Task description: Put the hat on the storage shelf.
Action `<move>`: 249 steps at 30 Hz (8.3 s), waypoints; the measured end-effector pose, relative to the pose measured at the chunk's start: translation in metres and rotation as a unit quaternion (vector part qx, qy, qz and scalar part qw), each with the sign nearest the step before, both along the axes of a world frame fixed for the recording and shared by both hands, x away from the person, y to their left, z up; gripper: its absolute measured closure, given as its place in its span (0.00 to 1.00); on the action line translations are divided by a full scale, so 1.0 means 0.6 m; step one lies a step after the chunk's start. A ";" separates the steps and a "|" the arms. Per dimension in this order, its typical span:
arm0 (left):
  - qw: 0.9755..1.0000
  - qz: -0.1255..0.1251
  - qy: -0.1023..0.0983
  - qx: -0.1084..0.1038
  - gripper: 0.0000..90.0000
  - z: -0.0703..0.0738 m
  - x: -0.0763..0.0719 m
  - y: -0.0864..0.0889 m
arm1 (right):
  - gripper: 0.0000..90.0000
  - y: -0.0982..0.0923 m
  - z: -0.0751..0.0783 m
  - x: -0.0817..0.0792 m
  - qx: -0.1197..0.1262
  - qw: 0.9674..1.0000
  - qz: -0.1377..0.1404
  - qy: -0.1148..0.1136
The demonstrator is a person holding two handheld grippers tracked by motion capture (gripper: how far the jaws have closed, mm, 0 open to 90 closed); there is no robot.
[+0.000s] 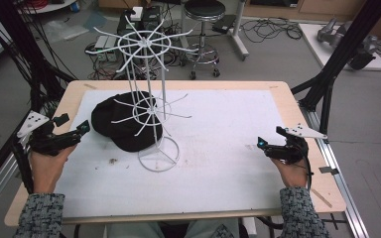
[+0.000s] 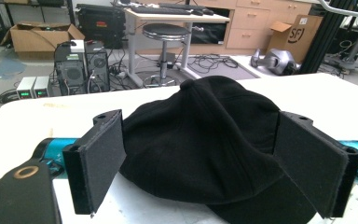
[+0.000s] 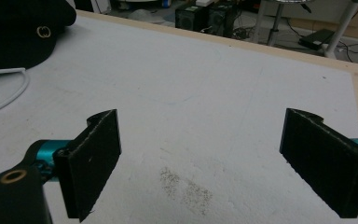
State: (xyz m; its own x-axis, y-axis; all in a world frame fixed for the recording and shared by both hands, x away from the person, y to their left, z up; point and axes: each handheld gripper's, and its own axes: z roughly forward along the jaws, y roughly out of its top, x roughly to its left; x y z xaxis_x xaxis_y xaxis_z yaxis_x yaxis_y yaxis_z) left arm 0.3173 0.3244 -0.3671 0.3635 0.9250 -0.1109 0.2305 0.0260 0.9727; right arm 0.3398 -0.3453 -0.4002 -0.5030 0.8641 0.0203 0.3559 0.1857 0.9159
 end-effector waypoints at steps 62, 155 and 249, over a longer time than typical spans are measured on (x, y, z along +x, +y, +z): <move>0.991 -0.089 0.066 0.073 0.88 -0.073 0.167 -0.103 | 0.13 0.012 -0.007 0.003 -0.029 1.000 0.001 0.002; 0.974 -0.072 -0.208 0.047 0.96 0.380 0.083 0.053 | 0.13 0.011 -0.010 0.007 -0.023 1.000 0.007 0.007; 0.918 -0.261 -0.283 -0.099 0.96 0.554 -0.017 0.055 | 0.13 0.015 -0.017 0.009 -0.033 0.999 0.009 0.012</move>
